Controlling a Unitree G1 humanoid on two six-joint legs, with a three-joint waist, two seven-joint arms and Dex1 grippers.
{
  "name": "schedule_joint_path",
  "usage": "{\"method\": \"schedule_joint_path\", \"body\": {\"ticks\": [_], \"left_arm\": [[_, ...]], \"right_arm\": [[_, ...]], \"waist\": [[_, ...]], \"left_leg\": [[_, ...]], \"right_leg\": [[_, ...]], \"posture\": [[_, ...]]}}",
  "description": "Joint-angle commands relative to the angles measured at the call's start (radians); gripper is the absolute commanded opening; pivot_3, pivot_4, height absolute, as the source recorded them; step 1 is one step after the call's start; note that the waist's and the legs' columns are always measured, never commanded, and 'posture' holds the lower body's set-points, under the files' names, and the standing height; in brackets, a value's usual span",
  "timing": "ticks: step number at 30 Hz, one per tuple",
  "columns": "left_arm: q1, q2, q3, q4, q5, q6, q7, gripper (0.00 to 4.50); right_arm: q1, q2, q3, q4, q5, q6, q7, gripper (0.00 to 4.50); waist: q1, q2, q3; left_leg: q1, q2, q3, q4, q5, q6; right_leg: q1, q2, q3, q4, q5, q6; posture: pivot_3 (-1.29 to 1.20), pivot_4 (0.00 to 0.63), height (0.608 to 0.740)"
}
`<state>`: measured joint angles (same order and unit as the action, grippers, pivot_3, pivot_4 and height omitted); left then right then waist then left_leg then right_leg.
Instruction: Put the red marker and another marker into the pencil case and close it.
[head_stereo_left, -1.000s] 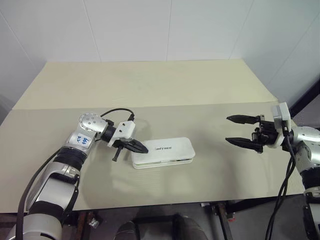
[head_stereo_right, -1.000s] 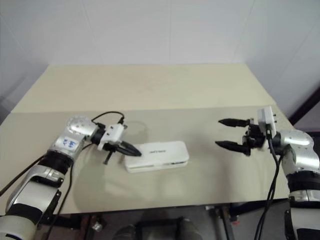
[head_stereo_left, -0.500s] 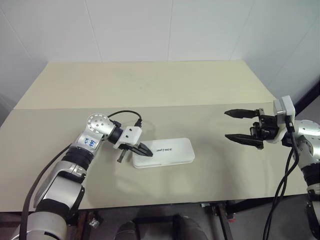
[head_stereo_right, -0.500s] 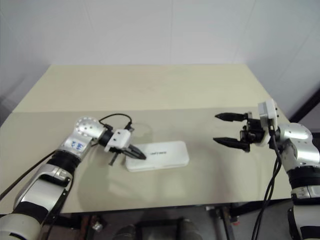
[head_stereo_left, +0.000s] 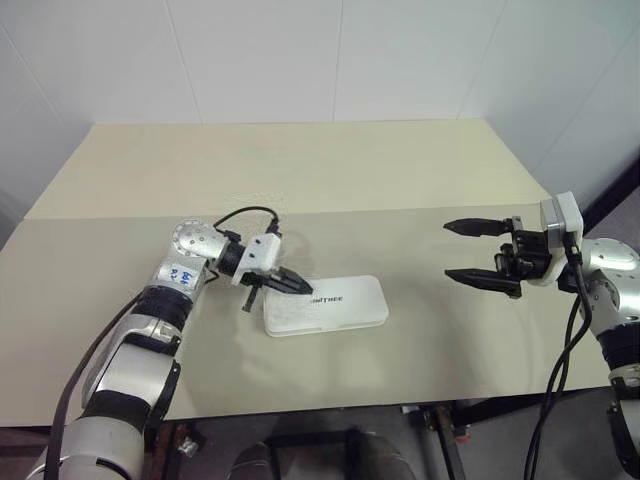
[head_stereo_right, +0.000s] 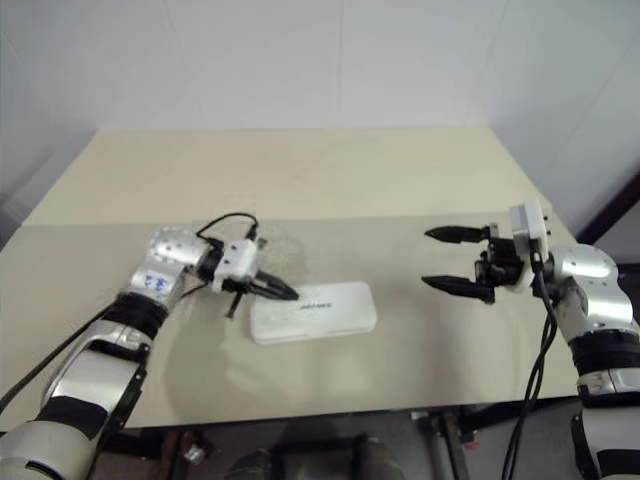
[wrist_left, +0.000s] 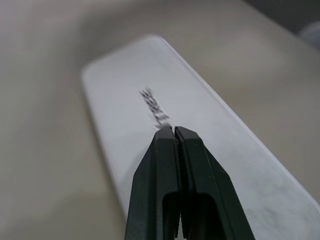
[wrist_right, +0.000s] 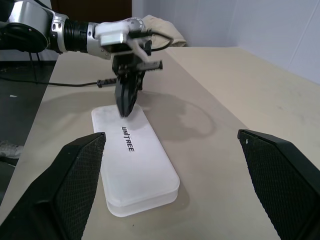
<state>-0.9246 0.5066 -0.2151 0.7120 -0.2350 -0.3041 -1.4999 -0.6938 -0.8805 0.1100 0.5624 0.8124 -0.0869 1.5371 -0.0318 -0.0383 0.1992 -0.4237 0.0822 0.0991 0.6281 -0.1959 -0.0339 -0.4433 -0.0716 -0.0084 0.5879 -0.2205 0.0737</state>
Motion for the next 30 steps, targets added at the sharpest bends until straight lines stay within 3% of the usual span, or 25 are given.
{"method": "schedule_joint_path", "body": {"ticks": [1,9,12,24,30], "left_arm": [[0.057,0.023,0.096,-0.154,-0.117,0.135,0.0,0.05],[0.193,0.051,0.238,-0.31,-0.187,0.27,0.12,0.05],[0.246,0.065,0.26,-0.352,-0.191,0.263,0.115,0.57],[0.327,0.161,0.291,-0.458,-0.235,0.334,0.037,4.45],[0.358,0.21,0.373,-0.495,-0.3,0.409,0.06,4.48]], "right_arm": [[-0.005,0.001,-0.01,-0.006,0.013,-0.011,0.077,4.5],[-0.036,0.016,-0.007,0.041,-0.014,-0.015,0.077,4.5],[-0.043,0.015,-0.004,0.057,-0.024,-0.015,0.077,4.5],[-0.111,0.018,0.012,0.147,-0.064,-0.029,0.077,4.5],[-0.092,0.006,0.005,0.109,-0.06,-0.007,0.077,4.5]], "waist": [[0.001,0.0,0.0],[0.002,0.0,0.0],[0.002,0.0,0.0],[0.001,0.0,0.0],[-0.002,0.0,0.0]], "left_leg": [[0.0,0.0,0.0,0.0,0.0,0.0],[0.0,0.0,0.0,0.002,0.0,0.0],[0.0,0.0,0.0,0.002,0.0,0.0],[0.0,0.0,0.001,0.001,-0.003,-0.005],[0.0,0.0,0.001,-0.001,-0.003,-0.004]], "right_leg": [[0.0,0.0,0.0,0.001,0.0,0.0],[0.0,0.0,0.0,0.002,0.0,0.0],[0.0,0.0,0.0,0.002,0.0,0.0],[-0.001,-0.001,0.0,0.001,0.0,-0.001],[-0.001,0.0,0.0,0.0,0.0,-0.001]], "posture": [[0.0,0.15,0.74],[0.0,0.15,0.74],[0.0,0.15,0.74],[0.0,0.15,0.74],[0.0,0.15,0.74]]}}
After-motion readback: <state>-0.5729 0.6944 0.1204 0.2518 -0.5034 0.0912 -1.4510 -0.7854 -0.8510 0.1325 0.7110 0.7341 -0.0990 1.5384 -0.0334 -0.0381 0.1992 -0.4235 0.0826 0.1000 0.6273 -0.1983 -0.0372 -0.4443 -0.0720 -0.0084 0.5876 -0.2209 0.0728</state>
